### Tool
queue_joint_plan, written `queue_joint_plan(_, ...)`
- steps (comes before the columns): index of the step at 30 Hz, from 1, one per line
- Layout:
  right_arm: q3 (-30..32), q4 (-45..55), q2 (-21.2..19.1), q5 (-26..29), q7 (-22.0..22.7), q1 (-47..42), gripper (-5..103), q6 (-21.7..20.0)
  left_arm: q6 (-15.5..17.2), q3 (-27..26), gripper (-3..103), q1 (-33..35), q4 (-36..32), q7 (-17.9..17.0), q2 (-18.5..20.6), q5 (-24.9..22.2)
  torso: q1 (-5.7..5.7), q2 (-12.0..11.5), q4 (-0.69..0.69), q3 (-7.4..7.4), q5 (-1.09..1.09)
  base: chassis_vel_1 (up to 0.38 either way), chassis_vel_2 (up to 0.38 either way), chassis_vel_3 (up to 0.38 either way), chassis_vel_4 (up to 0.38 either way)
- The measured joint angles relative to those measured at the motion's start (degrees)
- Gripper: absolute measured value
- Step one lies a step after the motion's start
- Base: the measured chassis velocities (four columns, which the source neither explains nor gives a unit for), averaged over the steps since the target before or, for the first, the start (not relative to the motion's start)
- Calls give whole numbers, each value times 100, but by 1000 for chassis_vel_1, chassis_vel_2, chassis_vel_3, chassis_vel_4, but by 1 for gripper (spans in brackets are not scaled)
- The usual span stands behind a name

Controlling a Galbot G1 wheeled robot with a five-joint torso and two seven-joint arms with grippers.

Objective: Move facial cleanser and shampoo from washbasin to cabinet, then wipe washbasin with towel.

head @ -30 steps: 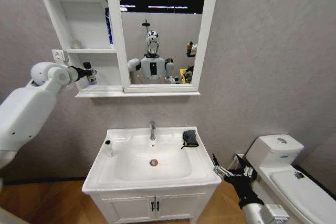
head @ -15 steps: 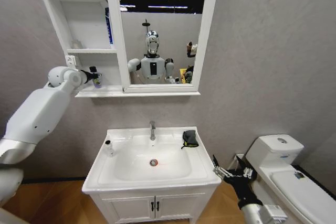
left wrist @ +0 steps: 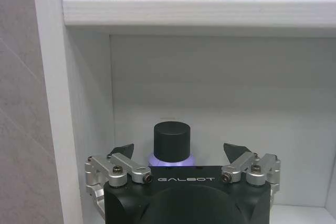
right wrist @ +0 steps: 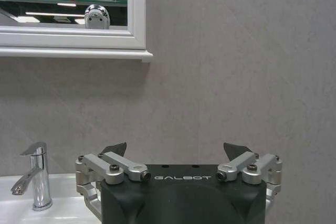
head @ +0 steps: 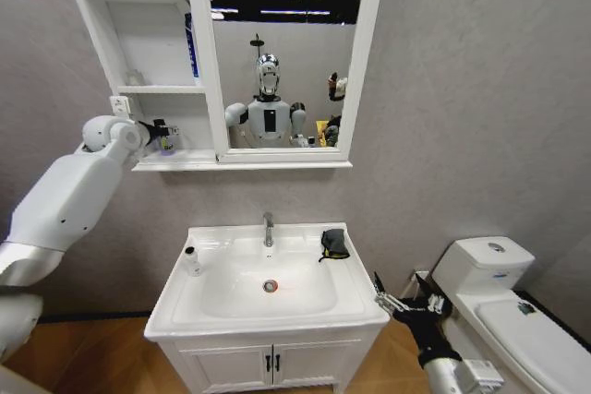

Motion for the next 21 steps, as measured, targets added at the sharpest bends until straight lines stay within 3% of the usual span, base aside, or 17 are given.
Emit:
queue_joint_plan(6, -5, 6, -1, -14, 4, 5, 100, -3, 5, -468, 100, 598, -1056, -267, 436, -87, -1, 0, 5, -1, 0, 0, 0, 0, 0)
queue_joint_plan(9, -97, -46, 12, -79, 19, 47, 100, -10, -26, -1079, 100, 1557, -2044, -596, 845, -79, -2, 0, 4, -1, 0, 0, 0, 0, 0)
queue_joint_plan(10, -97, -46, 12, -79, 19, 47, 100, -10, -26, -1079, 100, 1557, -2044, -596, 845, -79, -2, 0, 4, -1, 0, 0, 0, 0, 0)
queue_joint_plan(13, -172, -77, 19, -116, 45, 87, 100, -37, -194, -1929, 100, 2820, -3183, -862, 1155, -22, 0, 0, 2, -1, 1, 0, 0, 0, 0)
queue_joint_plan(14, -172, -77, 19, -116, 45, 87, 100, -37, -194, -1929, 100, 2820, -3183, -862, 1155, -22, 0, 0, 2, -1, 1, 0, 0, 0, 0)
queue_joint_plan(15, -198, -77, 9, -138, 45, 104, 100, -78, -317, -2691, 100, 3890, -3836, -893, 1170, 175, -2, 1, 4, -2, 5, 0, 0, 0, 0)
queue_joint_plan(16, -207, -76, 3, -151, 45, 114, 100, -101, -428, -3069, 100, 4530, -4086, -842, 1085, 405, -3, 1, 4, -2, 3, 0, 0, 0, 0)
queue_joint_plan(17, -207, -76, 3, -151, 45, 114, 100, -101, -428, -3069, 100, 4530, -4086, -842, 1085, 405, -3, 1, 4, -2, 3, 0, 0, 0, 0)
queue_joint_plan(19, -220, -72, -6, -211, 27, 131, 100, -146, -1055, -3841, 100, 6240, -4434, -499, 486, 1445, -3, 1, 6, -2, 0, 0, 0, 0, 0)
queue_joint_plan(20, -220, -72, -6, -211, 27, 131, 100, -146, -1055, -3841, 100, 6240, -4434, -499, 486, 1445, -3, 1, 6, -2, 0, 0, 0, 0, 0)
queue_joint_plan(21, -219, -64, -7, -228, 16, 124, 100, -160, -1328, -3927, 100, 6666, -4450, -433, 205, 1782, -3, 1, 5, -1, 0, 0, 0, 0, 0)
